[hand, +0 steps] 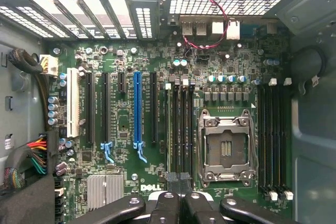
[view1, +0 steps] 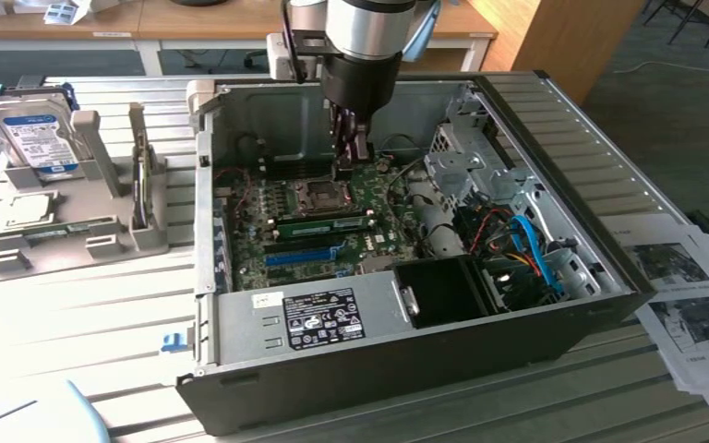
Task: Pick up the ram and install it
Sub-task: 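Press down the ram until it locks into place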
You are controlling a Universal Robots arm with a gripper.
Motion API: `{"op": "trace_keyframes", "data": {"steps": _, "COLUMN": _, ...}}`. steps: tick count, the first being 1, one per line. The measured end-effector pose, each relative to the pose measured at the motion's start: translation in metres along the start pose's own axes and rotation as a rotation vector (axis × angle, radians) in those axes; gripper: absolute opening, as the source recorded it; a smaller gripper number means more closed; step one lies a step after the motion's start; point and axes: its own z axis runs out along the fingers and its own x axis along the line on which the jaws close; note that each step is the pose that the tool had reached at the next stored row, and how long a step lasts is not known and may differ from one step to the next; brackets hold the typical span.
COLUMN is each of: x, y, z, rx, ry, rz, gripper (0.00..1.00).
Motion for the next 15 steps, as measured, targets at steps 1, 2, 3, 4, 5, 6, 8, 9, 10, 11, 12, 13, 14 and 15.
{"op": "trace_keyframes", "data": {"steps": 1, "x": 0.0, "y": 0.0, "z": 0.0, "rx": 0.0, "ry": 0.0, "rz": 0.0, "gripper": 0.09}}
{"op": "trace_keyframes", "data": {"steps": 2, "x": 0.0, "y": 0.0, "z": 0.0, "rx": 0.0, "ry": 0.0, "rz": 0.0, "gripper": 0.09}}
{"op": "trace_keyframes", "data": {"steps": 3, "x": 0.0, "y": 0.0, "z": 0.0, "rx": 0.0, "ry": 0.0, "rz": 0.0, "gripper": 0.09}}
{"op": "trace_keyframes", "data": {"steps": 4, "x": 0.0, "y": 0.0, "z": 0.0, "rx": 0.0, "ry": -0.0001, "rz": 0.0, "gripper": 0.09}}
{"op": "trace_keyframes", "data": {"steps": 5, "x": 0.0, "y": 0.0, "z": 0.0, "rx": 0.0, "ry": 0.0, "rz": 0.0, "gripper": 0.09}}
{"op": "trace_keyframes", "data": {"steps": 6, "x": 0.0, "y": 0.0, "z": 0.0, "rx": 0.0, "ry": 0.0, "rz": 0.0, "gripper": 0.09}}
{"op": "trace_keyframes", "data": {"steps": 8, "x": 0.0, "y": 0.0, "z": 0.0, "rx": 0.0, "ry": 0.0, "rz": 0.001, "gripper": 0.09}}
{"op": "trace_keyframes", "data": {"steps": 9, "x": 0.0, "y": 0.0, "z": 0.0, "rx": 0.0001, "ry": -0.0001, "rz": 0.005, "gripper": 0.09}}
{"op": "trace_keyframes", "data": {"steps": 10, "x": 0.0, "y": 0.0, "z": 0.0, "rx": 0.0005, "ry": -0.0003, "rz": 0.012, "gripper": 0.09}}
{"op": "trace_keyframes", "data": {"steps": 11, "x": 0.0, "y": -0.0001, "z": 0.0001, "rx": 0.001, "ry": -0.0006, "rz": 0.024, "gripper": 0.09}}
{"op": "trace_keyframes", "data": {"steps": 12, "x": 0.0, "y": -0.0001, "z": 0.0001, "rx": 0.0016, "ry": -0.0009, "rz": 0.04, "gripper": 0.09}}
{"op": "trace_keyframes", "data": {"steps": 13, "x": 0.0, "y": -0.0001, "z": 0.0002, "rx": 0.0024, "ry": -0.0013, "rz": 0.06, "gripper": 0.09}}
{"op": "trace_keyframes", "data": {"steps": 14, "x": 0.0, "y": 0.0, "z": 0.0003, "rx": 0.0032, "ry": -0.0019, "rz": 0.078, "gripper": 0.09}}
{"op": "trace_keyframes", "data": {"steps": 15, "x": 0.0, "y": 0.0, "z": 0.0004, "rx": 0.0039, "ry": -0.0022, "rz": 0.096, "gripper": 0.09}}
